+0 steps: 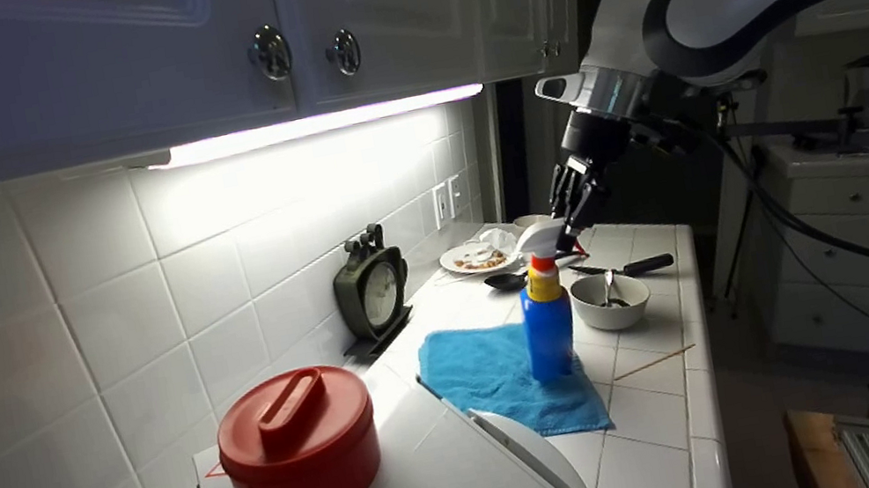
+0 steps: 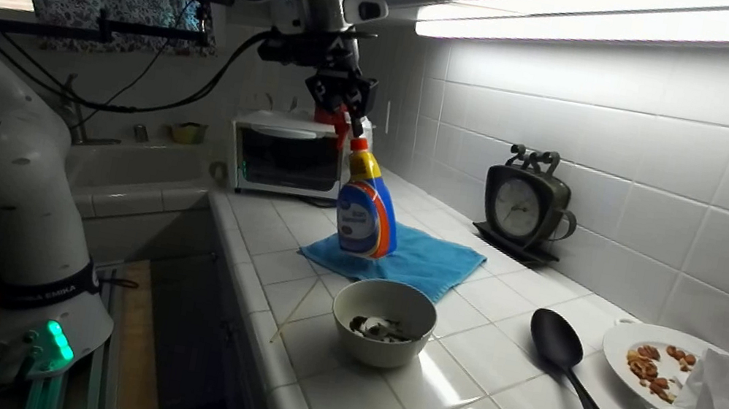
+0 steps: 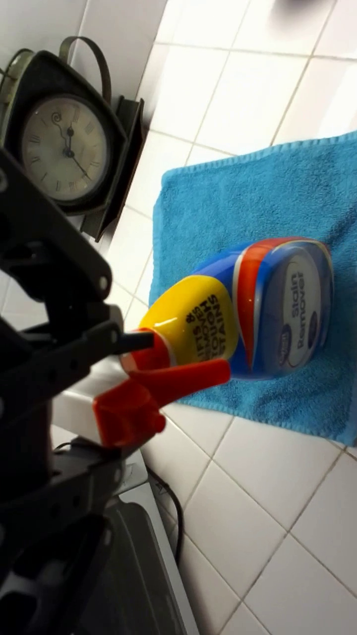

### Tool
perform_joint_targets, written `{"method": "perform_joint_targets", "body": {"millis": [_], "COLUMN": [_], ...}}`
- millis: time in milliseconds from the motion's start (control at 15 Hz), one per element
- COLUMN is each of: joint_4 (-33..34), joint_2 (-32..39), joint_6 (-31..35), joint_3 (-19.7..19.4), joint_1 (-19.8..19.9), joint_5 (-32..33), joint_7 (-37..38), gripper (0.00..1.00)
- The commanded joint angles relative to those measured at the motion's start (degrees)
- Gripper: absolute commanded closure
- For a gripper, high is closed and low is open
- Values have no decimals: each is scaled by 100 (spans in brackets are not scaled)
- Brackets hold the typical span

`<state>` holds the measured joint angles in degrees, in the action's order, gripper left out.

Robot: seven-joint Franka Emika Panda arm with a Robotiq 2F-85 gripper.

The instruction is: Turn the blue bottle to the left

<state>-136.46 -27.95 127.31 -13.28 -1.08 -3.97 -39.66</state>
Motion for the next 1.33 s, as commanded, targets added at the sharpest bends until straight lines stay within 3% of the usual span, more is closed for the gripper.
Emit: {"method": "perform_joint_targets", "body": {"millis": [0,133,200,667,733,1267], "joint_4": [13,67,11,11,11,-99], "joint_2": [-414,-418,-131,-169,-169,-224], "joint_6": [-14,-181,-60,-164,-164,53], "joint_3": [-277,-326,-170,-208,-208,-389], "joint_1": [-294,-294,-148,-149,-149,-278], "joint_5": [-450,-603,-396,-465,-465,-534], "joint_7": [-886,-1056,-791,-923,-924,-2911], "gripper": [86,86,61,61,86,86]}}
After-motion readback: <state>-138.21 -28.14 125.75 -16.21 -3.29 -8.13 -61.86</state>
